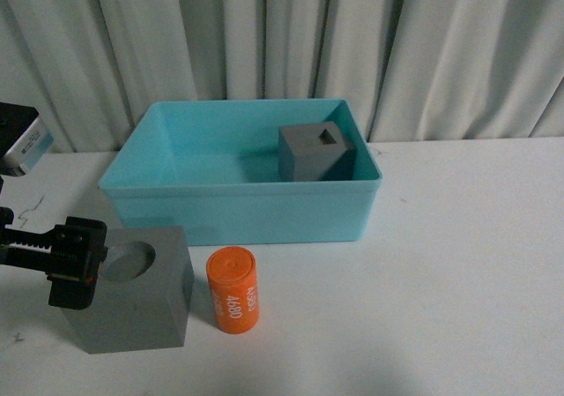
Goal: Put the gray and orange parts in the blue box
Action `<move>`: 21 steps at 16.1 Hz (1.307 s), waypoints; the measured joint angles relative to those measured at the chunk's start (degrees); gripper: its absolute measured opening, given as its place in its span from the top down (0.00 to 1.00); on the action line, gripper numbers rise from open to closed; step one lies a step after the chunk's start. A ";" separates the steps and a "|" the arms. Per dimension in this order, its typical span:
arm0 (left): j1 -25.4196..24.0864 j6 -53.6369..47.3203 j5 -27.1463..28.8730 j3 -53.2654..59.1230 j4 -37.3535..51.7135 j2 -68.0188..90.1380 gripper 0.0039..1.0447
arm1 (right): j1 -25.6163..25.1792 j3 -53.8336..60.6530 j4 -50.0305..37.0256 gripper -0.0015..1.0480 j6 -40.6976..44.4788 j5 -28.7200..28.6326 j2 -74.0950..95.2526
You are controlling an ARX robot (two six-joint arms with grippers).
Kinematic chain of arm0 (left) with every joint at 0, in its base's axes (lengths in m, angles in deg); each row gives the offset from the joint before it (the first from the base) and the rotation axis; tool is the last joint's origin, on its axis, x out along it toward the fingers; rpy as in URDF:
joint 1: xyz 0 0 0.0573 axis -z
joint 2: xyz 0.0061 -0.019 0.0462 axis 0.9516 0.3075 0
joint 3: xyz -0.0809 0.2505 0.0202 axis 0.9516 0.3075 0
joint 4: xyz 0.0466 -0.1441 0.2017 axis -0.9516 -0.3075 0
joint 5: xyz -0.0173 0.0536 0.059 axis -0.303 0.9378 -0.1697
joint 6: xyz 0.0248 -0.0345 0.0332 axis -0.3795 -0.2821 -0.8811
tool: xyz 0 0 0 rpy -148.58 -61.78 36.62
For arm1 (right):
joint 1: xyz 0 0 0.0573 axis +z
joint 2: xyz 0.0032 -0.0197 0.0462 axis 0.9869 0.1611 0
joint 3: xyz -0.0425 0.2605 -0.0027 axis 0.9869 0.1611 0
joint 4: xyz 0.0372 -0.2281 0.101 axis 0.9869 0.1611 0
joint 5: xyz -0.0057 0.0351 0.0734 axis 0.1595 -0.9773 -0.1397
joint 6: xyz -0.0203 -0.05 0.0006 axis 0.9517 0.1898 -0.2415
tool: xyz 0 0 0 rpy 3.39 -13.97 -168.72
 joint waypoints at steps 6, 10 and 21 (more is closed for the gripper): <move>2.38 1.42 1.51 -0.96 -0.17 1.92 0.06 | 0.00 0.00 0.00 0.06 0.00 0.00 -0.02; 3.91 2.47 2.71 -2.23 0.59 4.22 0.06 | 0.00 0.00 0.00 0.06 0.00 0.00 0.00; 1.90 2.40 2.97 -3.04 1.95 7.50 0.06 | 0.00 0.00 0.00 0.06 0.00 0.00 -0.02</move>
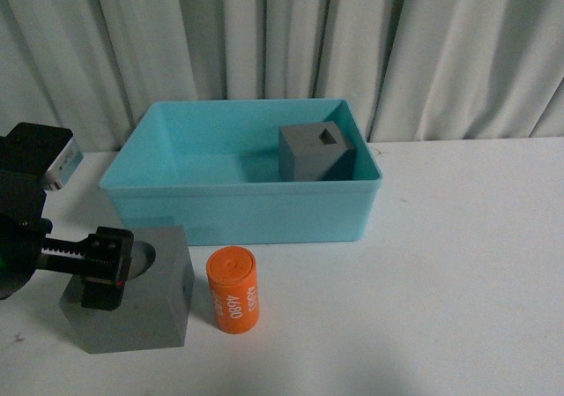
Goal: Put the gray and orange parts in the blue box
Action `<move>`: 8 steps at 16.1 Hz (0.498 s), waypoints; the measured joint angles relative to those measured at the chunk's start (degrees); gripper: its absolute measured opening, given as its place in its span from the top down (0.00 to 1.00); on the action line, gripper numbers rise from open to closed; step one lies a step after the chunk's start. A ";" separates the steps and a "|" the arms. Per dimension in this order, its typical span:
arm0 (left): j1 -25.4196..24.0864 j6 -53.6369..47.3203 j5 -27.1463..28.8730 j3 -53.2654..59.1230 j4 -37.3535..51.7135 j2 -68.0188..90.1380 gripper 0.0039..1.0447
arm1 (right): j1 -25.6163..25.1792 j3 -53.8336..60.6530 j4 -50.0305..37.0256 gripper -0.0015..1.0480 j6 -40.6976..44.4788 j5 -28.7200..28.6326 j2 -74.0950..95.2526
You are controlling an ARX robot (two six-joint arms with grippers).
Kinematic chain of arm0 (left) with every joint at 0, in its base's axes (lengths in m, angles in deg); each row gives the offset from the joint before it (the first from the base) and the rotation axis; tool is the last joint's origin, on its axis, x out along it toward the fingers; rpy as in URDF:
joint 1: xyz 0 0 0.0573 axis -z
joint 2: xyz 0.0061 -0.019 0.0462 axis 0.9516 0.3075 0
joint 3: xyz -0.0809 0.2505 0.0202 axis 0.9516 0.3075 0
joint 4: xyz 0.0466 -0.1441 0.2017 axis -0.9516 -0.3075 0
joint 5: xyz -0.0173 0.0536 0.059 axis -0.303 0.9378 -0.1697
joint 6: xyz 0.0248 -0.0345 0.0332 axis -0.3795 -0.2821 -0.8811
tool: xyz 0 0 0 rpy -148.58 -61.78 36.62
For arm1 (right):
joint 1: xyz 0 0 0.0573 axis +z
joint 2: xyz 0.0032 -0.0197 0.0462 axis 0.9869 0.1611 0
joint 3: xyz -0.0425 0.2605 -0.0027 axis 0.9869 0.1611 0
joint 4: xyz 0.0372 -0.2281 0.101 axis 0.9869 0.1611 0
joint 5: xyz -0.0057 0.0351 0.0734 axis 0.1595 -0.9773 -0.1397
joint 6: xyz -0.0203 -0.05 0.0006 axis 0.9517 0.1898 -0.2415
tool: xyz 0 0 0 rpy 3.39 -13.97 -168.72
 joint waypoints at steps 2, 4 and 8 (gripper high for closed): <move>0.09 0.02 -0.09 0.15 0.17 0.13 0.09 | 0.00 0.00 0.00 0.06 0.00 0.00 0.02; 0.61 0.15 -0.44 0.68 0.44 0.11 0.24 | 0.00 0.00 0.00 0.06 0.00 0.00 0.02; 2.89 0.35 -0.81 3.04 0.33 -1.53 0.62 | 0.00 0.00 0.00 0.06 0.00 0.00 0.02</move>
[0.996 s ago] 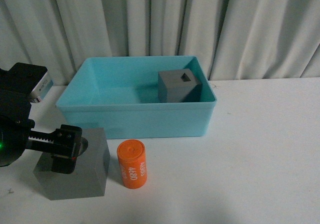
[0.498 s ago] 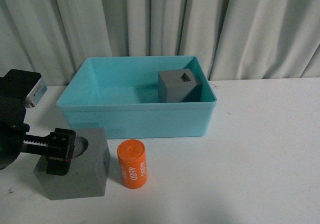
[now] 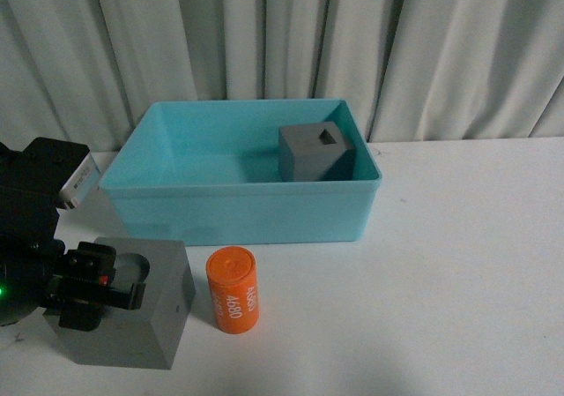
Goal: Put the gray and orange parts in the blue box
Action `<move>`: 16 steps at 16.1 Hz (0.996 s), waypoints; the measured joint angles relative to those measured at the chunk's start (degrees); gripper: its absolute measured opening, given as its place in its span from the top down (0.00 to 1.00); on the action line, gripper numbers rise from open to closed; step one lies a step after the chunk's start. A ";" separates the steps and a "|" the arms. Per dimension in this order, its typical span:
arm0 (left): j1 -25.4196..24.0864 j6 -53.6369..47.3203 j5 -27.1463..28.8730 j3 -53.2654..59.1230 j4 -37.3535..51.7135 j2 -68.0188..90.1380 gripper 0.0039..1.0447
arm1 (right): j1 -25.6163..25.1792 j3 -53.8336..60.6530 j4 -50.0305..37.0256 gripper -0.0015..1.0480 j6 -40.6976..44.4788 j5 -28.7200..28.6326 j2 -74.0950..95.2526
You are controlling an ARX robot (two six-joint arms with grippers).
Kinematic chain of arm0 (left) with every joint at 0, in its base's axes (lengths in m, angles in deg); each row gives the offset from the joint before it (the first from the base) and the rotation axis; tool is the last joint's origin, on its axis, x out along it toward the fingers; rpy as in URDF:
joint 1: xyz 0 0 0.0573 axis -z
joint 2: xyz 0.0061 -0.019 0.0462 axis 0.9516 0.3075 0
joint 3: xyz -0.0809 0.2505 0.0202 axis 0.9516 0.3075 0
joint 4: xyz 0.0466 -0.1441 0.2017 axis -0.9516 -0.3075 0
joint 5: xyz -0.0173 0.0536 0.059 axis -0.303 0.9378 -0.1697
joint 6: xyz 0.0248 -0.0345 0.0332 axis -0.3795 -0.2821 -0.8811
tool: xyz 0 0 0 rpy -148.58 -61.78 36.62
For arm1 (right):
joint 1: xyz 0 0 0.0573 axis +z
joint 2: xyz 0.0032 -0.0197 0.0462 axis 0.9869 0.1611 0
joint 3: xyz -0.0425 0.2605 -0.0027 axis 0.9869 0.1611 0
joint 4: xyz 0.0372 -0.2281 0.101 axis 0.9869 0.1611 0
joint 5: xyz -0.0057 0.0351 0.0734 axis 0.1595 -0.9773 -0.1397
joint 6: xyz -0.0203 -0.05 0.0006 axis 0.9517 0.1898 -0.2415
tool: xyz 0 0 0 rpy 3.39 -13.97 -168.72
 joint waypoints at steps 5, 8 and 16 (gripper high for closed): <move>0.63 1.62 -0.70 1.38 -3.63 -3.54 0.81 | 0.00 0.00 0.02 0.06 0.00 0.00 0.00; -0.85 3.63 -3.82 -1.03 -15.89 -10.34 0.83 | 0.00 0.00 0.00 0.06 0.00 0.00 0.00; -2.75 8.83 -7.74 -25.33 -25.55 -16.15 0.83 | 0.00 0.00 0.00 0.06 0.00 0.00 0.00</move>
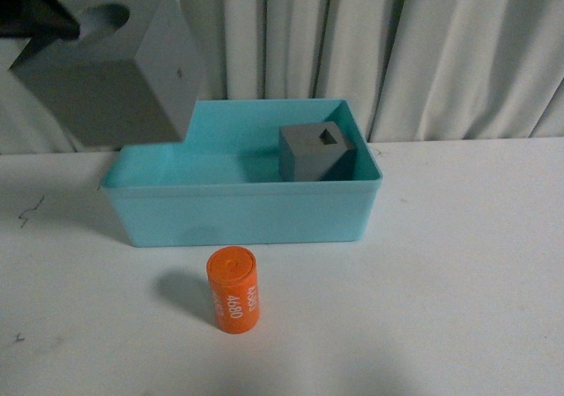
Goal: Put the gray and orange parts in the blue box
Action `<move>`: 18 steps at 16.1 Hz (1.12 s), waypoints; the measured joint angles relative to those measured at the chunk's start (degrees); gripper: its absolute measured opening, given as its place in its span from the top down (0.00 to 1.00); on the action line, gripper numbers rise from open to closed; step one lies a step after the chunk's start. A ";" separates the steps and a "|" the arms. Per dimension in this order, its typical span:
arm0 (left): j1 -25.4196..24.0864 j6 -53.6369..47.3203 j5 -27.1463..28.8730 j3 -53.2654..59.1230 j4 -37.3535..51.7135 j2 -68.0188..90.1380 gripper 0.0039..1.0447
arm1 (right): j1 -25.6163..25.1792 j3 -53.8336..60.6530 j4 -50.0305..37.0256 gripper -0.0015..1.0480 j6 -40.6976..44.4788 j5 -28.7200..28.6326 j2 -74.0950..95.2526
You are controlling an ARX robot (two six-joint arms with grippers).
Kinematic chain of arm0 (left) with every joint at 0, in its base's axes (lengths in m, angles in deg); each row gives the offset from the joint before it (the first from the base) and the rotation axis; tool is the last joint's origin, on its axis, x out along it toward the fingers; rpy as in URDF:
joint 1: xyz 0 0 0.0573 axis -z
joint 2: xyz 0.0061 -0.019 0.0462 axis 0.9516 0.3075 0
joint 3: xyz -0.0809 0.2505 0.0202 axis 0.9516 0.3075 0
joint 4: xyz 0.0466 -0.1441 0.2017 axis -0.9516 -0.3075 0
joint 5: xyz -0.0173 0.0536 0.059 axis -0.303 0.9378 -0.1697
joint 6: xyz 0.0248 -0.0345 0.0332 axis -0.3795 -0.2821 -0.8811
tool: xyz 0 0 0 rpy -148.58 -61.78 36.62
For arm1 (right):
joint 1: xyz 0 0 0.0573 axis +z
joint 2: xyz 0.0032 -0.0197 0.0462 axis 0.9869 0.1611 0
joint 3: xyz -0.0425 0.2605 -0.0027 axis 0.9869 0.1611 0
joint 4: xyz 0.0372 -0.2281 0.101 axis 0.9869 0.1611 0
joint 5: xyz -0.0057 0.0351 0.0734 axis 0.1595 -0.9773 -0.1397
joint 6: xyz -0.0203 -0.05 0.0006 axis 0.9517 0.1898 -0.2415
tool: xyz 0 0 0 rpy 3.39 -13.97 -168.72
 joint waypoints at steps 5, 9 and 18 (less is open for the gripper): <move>2.58 -1.03 3.80 -9.97 3.28 12.85 0.83 | 0.00 0.00 0.00 0.06 0.00 0.00 0.00; 3.52 -3.63 8.33 -15.80 5.53 23.28 0.83 | 0.00 0.00 0.00 0.06 0.00 -0.02 0.00; 2.71 -10.29 12.33 -19.74 9.88 35.85 0.83 | 0.00 0.00 0.00 0.06 0.00 0.00 -0.02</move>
